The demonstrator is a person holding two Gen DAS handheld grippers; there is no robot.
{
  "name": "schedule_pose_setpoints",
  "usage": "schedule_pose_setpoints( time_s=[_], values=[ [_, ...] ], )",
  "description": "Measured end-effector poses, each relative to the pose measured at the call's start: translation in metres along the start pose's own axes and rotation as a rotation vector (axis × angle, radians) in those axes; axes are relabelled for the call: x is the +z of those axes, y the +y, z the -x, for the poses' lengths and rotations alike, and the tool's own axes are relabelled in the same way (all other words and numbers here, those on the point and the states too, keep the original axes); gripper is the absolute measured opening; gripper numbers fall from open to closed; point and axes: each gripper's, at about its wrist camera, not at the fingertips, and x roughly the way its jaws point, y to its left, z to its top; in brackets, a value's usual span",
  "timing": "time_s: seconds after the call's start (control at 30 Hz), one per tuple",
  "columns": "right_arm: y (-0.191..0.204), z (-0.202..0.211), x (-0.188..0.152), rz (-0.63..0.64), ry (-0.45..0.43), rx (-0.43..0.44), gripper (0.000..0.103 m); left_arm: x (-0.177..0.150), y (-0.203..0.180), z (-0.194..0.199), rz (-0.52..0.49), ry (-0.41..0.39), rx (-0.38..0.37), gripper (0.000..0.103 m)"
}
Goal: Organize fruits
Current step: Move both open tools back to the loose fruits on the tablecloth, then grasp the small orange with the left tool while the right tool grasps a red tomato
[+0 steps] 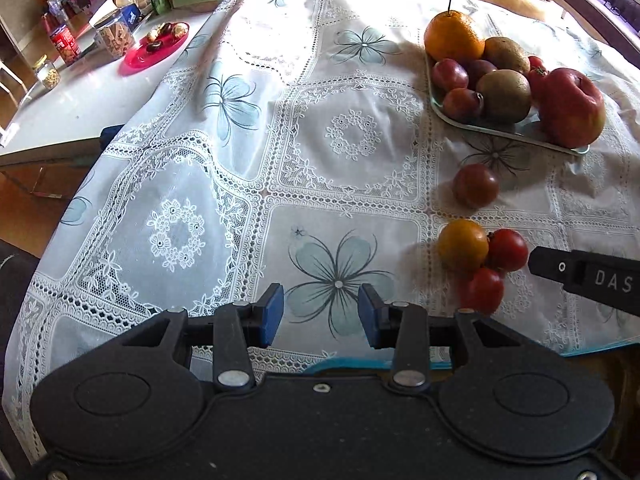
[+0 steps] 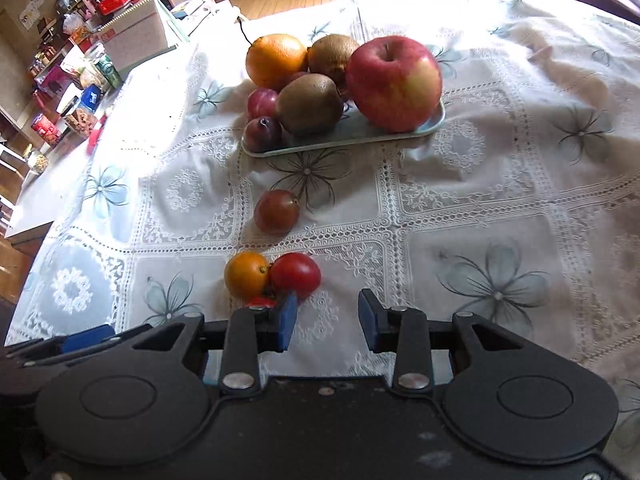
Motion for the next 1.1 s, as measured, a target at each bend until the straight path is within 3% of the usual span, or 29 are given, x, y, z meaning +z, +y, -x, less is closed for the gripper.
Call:
schedule_pose_setpoints(
  time_s=[0.57,0.63,0.77,1.1],
  values=[
    [0.024,-0.051,0.018,-0.041,0.039,0.054,0.04,0.001,0.011,-0.005,0.009,0.009,-0.005,0.049],
    [0.024,-0.056,0.016,-0.056,0.073,0.085,0.035,0.002,0.01,-0.005,0.002,0.007,-0.004,0.049],
    [0.021,-0.048,0.013,-0.066,0.05,0.096,0.034,0.009,0.004,-0.003,-0.017,-0.006,-0.017,0.049],
    [-0.017,0.003,0.0,-0.087,-0.062,0.051,0.034,0.033,-0.047,-0.009,-0.085,-0.034,-0.147,0.049]
  ],
)
